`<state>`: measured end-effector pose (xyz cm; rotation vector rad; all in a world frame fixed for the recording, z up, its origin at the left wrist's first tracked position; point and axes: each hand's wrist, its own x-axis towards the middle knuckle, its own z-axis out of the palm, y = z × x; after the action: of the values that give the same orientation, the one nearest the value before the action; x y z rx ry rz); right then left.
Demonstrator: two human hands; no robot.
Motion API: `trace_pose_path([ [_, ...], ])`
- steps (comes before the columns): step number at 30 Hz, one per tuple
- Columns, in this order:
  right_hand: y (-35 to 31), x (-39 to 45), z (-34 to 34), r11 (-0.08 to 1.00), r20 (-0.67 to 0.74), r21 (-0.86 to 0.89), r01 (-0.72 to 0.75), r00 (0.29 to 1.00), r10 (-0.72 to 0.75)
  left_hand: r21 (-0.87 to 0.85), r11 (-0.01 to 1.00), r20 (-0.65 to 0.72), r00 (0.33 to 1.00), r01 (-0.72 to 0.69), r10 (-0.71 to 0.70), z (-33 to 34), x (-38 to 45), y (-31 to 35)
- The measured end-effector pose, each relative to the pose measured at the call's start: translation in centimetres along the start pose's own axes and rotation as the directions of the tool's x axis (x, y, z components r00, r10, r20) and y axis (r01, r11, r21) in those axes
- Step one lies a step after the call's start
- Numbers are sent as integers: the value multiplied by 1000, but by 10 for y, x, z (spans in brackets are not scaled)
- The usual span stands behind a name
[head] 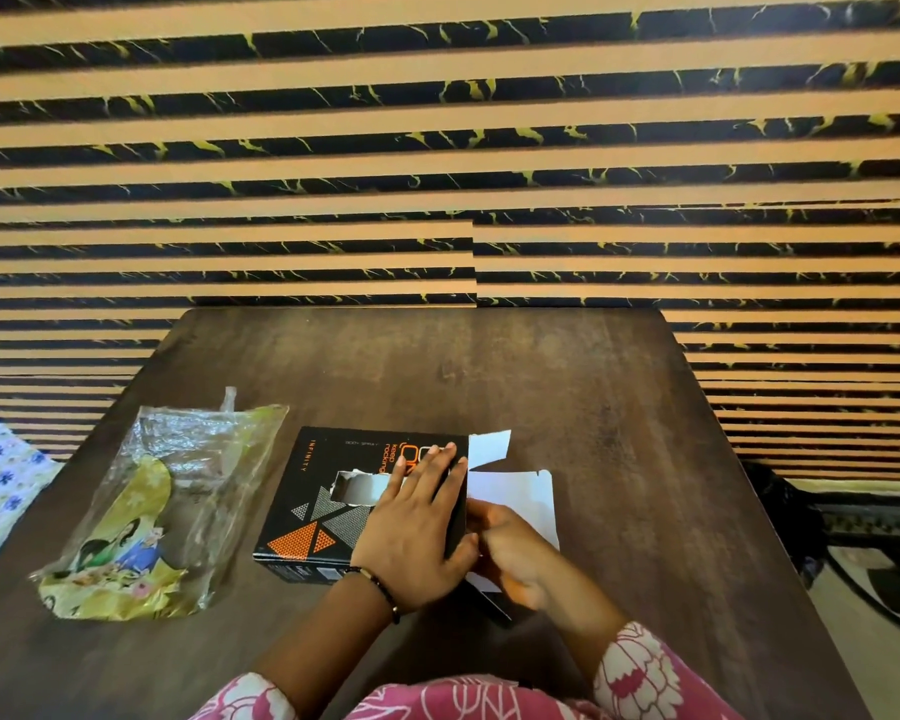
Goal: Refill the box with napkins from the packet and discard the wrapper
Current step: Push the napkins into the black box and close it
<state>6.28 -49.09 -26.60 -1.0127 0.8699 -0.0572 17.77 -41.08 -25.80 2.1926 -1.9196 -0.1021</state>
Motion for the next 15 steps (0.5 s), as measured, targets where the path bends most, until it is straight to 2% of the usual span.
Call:
trace_pose_path([
  [4, 8, 9, -18, 958, -229, 264, 108, 972, -46, -3, 1000, -32, 999, -15, 15, 3, -4, 1],
  [6, 11, 15, -20, 939, -217, 326, 110, 975, -39, -7, 1000, -43, 999, -21, 21, 3, -5, 2],
  [9, 10, 18, -13, 951, -46, 303, 64, 998, -52, -28, 999, -37, 999, -30, 29, 2, -7, 5],
  [11, 9, 18, -11, 957, 7, 285, 48, 999, -52, -30, 999, -37, 999, -34, 33, 2, -9, 6],
  [13, 9, 20, -14, 966, -52, 241, 91, 995, -81, -31, 999, -32, 999, -35, 34, 4, -11, 6],
  [15, 6, 20, -20, 969, -220, 179, 172, 967, -131, -33, 999, -26, 999, -41, 40, 6, -12, 5],
])
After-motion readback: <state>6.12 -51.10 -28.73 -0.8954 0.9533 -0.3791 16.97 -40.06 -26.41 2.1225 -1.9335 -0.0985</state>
